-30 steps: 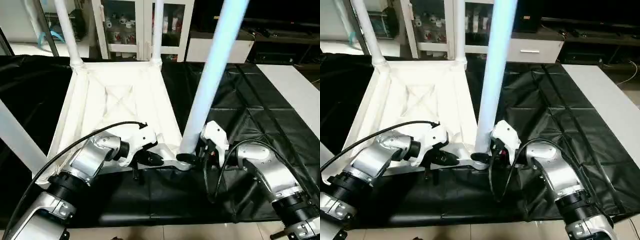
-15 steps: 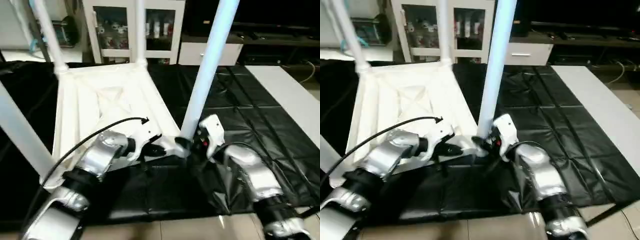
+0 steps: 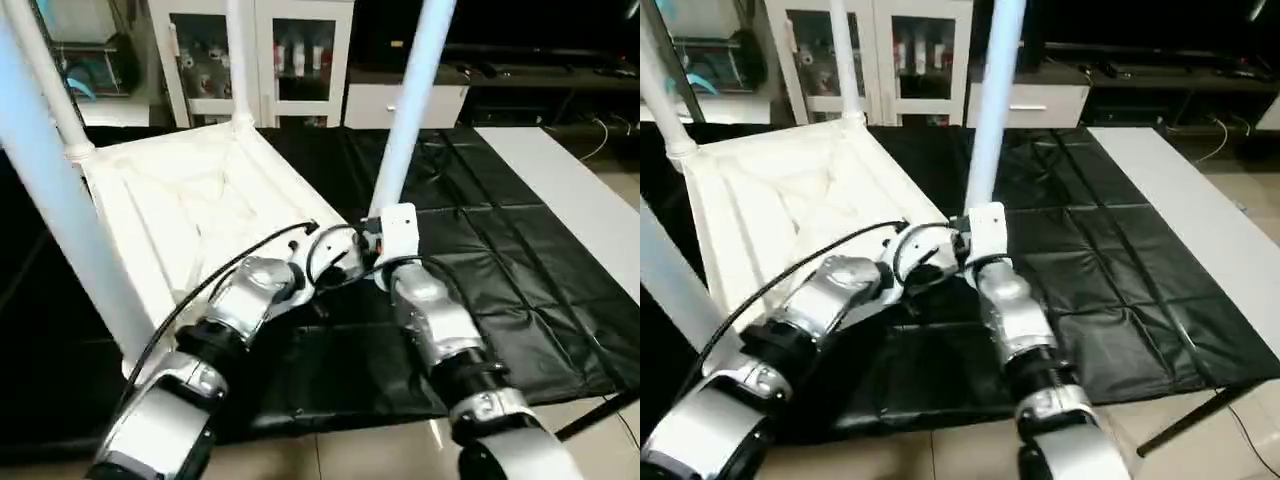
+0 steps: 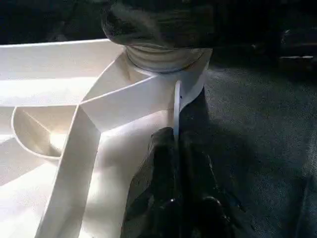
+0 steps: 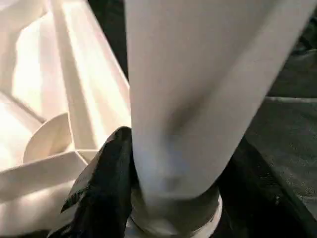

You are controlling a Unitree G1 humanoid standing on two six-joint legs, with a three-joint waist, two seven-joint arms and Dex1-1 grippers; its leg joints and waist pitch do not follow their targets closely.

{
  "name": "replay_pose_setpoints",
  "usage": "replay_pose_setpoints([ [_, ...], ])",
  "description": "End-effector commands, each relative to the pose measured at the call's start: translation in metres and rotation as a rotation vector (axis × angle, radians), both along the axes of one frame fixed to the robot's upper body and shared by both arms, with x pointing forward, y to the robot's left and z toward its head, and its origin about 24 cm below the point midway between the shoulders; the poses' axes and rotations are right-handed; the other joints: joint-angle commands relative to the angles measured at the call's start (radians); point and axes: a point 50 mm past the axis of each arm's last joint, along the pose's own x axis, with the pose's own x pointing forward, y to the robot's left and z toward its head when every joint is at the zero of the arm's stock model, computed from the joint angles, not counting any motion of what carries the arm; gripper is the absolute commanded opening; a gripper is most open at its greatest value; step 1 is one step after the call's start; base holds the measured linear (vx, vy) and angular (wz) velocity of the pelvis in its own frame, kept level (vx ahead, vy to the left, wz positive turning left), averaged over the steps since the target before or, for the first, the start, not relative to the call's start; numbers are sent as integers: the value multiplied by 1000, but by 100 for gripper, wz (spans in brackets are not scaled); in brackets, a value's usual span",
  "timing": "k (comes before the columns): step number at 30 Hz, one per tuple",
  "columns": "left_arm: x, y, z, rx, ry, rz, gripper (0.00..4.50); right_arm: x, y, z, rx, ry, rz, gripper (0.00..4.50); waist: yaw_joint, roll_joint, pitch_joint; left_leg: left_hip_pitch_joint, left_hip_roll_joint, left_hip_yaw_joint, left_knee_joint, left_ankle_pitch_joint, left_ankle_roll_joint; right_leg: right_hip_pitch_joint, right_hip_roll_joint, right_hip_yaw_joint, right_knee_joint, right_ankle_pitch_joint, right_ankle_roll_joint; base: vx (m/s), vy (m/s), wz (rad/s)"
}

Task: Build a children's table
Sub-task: Rotate leg to tighten

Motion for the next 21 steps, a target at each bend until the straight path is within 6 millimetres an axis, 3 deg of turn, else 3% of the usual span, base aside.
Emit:
replay_pose_setpoints([
  [1,1,5,-6,23,-5,48,0,-5,-2,-12,58,37,-13,202,0,12,-45,10,11,-13,-90,-471,-18,20,-41,19,-82,-468,-105,0,0,0],
  [2,1,5,-6,22,-9,47,0,-4,-1,-10,63,23,-2,202,0,17,-45,9,13,-9,-92,-457,-22,19,-36,22,-78,-400,-125,0,0,0],
  [4,0,8,-7,27,-2,32,0,-5,-1,4,85,-64,105,202,4,9,-48,4,12,-3,-90,-414,-15,27,-34,25,-67,-318,-151,0,0,0],
  [5,0,8,-7,27,-2,32,0,-5,-1,4,85,-64,105,256,10,9,-49,5,13,2,-87,-382,-2,28,-35,28,-63,-288,-162,0,0,0],
  [6,0,10,-7,33,-3,23,0,-6,-4,9,83,-96,124,269,10,1,-48,3,13,5,-87,-373,5,28,-35,29,-64,-293,-164,0,0,0],
  [7,0,10,-7,37,-4,17,0,-6,-7,12,79,-115,131,271,17,2,-48,6,12,8,-84,-357,14,27,-37,31,-65,-309,-166,0,0,0],
  [9,-3,14,-6,33,2,-27,0,-8,-15,14,71,-121,165,289,19,3,-50,-9,12,4,-85,-312,19,37,-38,33,-58,-304,-159,29,-19,1],
  [10,-4,16,-6,30,16,-40,0,-10,-20,15,70,-118,190,302,19,3,-49,-10,13,4,-86,-308,18,36,-37,32,-57,-306,-158,0,0,0],
  [11,-9,18,-7,25,30,-101,0,-12,-26,16,72,-109,242,302,21,5,-49,-6,13,6,-82,-311,22,34,-36,33,-59,-311,-159,0,0,0],
  [13,-18,24,-10,19,92,-193,0,-19,-37,19,75,-92,373,322,25,9,-56,-7,14,9,-77,-254,30,40,-37,37,-47,-227,-186,29,-14,1],
  [15,-27,31,-10,17,143,-275,0,-29,-48,21,34,-69,522,347,32,8,-58,-7,16,13,-69,-162,62,47,-33,36,-29,-65,-233,58,-19,2],
  [17,-34,35,-9,15,182,-350,0,-36,-55,19,-7,-38,635,360,37,11,-59,-5,17,14,-66,-131,74,49,-34,33,-21,-12,-259,26,-2,0],
  [19,-39,38,-9,14,211,-400,0,-42,-60,17,-34,-14,706,379,39,13,-59,2,19,18,-63,-120,82,44,-33,34,-18,22,-284,31,2,2],
  [21,-44,41,-8,12,240,-442,0,-49,-66,16,-60,12,785,391,51,17,-55,5,21,17,-67,-151,70,46,-34,32,-22,-27,-284,0,0,0],
])
